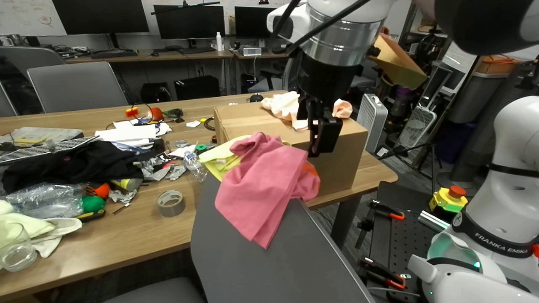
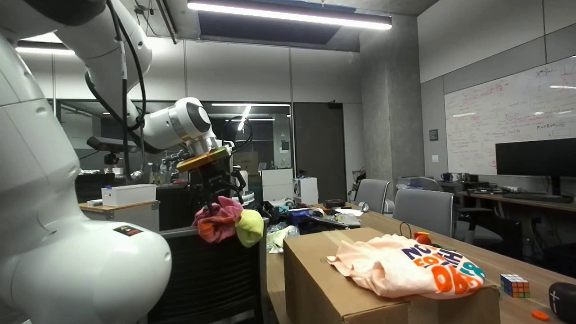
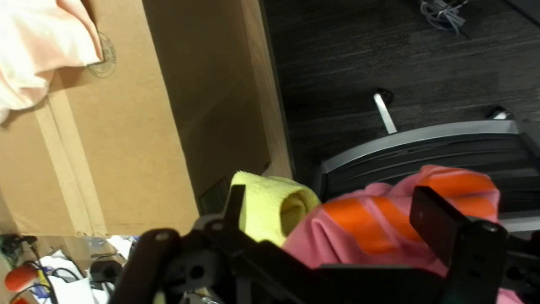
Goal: Put the peach shirt, pink shirt and the green towel on the top of the box
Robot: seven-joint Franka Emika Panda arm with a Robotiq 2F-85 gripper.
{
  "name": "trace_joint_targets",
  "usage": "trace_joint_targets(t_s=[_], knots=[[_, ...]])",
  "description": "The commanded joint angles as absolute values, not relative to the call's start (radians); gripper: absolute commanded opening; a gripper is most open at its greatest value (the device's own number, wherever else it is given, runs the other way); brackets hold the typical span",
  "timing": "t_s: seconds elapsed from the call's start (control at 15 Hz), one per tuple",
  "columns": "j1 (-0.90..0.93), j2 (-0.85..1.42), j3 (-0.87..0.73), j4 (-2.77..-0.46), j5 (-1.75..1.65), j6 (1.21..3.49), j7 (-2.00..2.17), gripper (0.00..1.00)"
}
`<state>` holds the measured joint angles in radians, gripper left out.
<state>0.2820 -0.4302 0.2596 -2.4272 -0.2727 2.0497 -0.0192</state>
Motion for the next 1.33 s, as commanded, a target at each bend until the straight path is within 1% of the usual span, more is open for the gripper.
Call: trace_joint_targets(t_s=[0.0,0.4,1.13,1.2,1.27], knots=[[0.33,-0.397,0.221,-2.359,-0.137,2.03,-0.183,1.0],[0.348,-0.345,0.224,-2.308,-0.021,2.02,-0.3,1.0],[0.344,-0.241,0.262,-2.254,-0.043,2.026,-0.343,1.0],[0.343,-0.237,0.265,-2.253,-0.049,2.03,-0.344,0.79],[0.342,-0.235,0.266,-2.253,-0.052,2.031,-0.347,0.74]])
